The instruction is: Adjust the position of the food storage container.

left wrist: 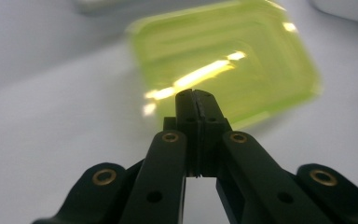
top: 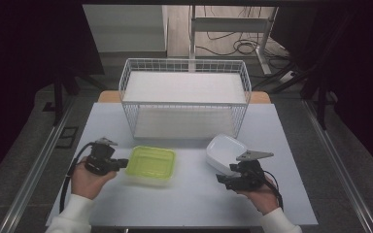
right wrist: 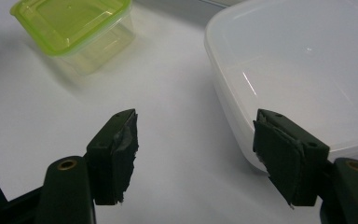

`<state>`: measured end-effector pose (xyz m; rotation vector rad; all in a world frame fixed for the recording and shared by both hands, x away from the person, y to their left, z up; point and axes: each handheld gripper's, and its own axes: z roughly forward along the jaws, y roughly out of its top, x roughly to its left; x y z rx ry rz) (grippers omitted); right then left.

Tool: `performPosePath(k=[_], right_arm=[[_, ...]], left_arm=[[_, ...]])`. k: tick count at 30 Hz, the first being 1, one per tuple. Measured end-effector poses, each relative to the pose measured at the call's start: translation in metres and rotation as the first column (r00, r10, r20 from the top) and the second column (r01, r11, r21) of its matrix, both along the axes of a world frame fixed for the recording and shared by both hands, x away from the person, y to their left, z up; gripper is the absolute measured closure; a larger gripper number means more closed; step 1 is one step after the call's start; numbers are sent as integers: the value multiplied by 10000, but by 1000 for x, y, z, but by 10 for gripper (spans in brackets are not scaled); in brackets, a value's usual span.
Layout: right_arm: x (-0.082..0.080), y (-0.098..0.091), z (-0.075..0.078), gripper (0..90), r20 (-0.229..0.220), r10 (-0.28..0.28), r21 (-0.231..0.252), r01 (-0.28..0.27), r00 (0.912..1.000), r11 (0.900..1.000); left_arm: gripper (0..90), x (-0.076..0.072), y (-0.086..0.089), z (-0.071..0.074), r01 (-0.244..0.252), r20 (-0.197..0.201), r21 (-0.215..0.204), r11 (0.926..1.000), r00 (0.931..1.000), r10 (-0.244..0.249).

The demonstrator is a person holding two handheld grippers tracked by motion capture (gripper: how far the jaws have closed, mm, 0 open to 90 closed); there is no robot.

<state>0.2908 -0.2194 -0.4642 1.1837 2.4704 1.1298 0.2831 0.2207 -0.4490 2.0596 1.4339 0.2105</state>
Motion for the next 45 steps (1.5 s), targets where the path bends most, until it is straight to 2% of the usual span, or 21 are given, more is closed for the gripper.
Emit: performPosePath(k=[2,3,5,7,8,10,13,17,23,24,30,33,39,45], right_arm=[[0,0,0,309,9,6,13,-6,10000,10000],[0,1,0,309,23,17,20,-17,10000,10000],[0,1,1,309,31,-14,28,14,10000,10000],[0,2,2,309,55,-20,64,20,10000,10000],[0,2,2,309,84,11,71,-12,10000,10000],[-1,3,3,309,105,33,143,-35,9999,9999],[-3,4,6,309,172,94,237,-99,9998,9997],[-5,3,7,309,209,91,261,-96,9997,9996],[-5,2,8,309,235,63,274,-69,9997,9996],[-5,3,8,309,268,69,290,-77,9996,9995],[-4,4,8,308,276,81,285,-89,9996,9996],[-4,4,9,309,264,96,289,-103,9996,9995],[-4,4,9,309,290,104,310,-113,9995,9995],[-4,4,10,309,306,82,324,-92,9995,9994]], left_arm=[[900,5,6,-2,-156,-83,62,9999,9998,156],[900,11,13,-8,-393,-217,144,9991,9990,396],[900,22,20,-17,-476,-416,236,9986,9980,485],[900,29,19,-26,-395,-673,297,9988,9969,414],[900,29,19,-26,-395,-673,297,9988,9969,414],[900,38,14,-36,-76,-950,553,9984,9954,128],[900,42,9,-42,100,-1075,521,9986,9942,-43],[900,42,6,-43,319,-1107,420,9986,9935,-270],[900,41,5,-43,337,-1087,311,9989,9936,-301],[900,40,2,-43,327,-1057,178,9993,9939,-307],[900,38,-6,-44,620,-1126,16,9981,9917,-614],[900,37,-10,-45,531,-1067,-121,9985,9928,-541],[900,35,-20,-47,840,-1236,-189,9963,9886,-857],[900,33,-25,-45,1046,-1205,-295,9941,9869,-1074]])
